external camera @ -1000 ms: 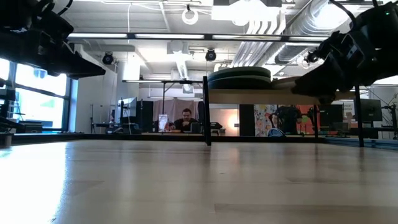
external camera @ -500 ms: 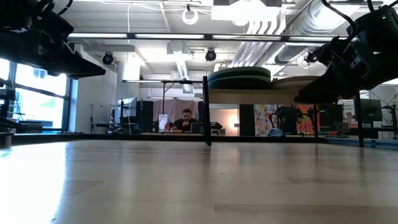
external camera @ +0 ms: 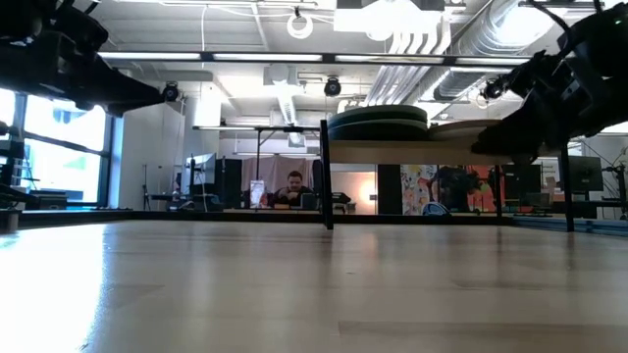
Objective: Place and stack plates onto a shelf
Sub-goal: Return to Home Position
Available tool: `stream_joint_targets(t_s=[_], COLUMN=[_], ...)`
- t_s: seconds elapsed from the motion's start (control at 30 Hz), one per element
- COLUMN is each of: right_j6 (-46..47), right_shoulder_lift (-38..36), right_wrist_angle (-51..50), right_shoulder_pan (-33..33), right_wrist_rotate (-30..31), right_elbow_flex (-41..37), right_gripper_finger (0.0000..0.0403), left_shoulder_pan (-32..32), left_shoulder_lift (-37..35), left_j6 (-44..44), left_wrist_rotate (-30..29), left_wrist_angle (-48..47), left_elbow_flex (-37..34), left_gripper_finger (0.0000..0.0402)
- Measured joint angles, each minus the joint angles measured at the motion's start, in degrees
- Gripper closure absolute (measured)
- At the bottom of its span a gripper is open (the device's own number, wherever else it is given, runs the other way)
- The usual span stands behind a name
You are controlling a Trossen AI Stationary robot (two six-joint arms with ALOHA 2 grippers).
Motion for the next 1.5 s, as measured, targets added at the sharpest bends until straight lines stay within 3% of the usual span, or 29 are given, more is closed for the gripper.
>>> stream_joint_targets(t_s=[0.3,0.57,1.5], right_j6=[0.0,0.0,0.0], right_shoulder_lift=[-17.5,-27.0,-26.9], right_wrist_angle=[-6.4,-6.3,-10.4], right_shoulder_pan=[0.0,0.0,0.0], right_wrist_rotate=[0.0,0.0,0.0], right_elbow_flex=[0.0,0.0,-0.3], right_gripper_finger=[0.0275,0.0275,0.0275], left_shoulder_pan=[0.0,0.0,0.0], left_shoulder_lift=[-0.7,-0.7,-0.7], left_j6=[0.0,0.0,0.0], left_wrist_rotate=[0.0,0.0,0.0], left_wrist_angle=[-0.1,-0.1,-0.1], left_elbow_flex=[0.0,0.0,0.0], left_gripper_finger=[0.0296,0.0296,0.0296])
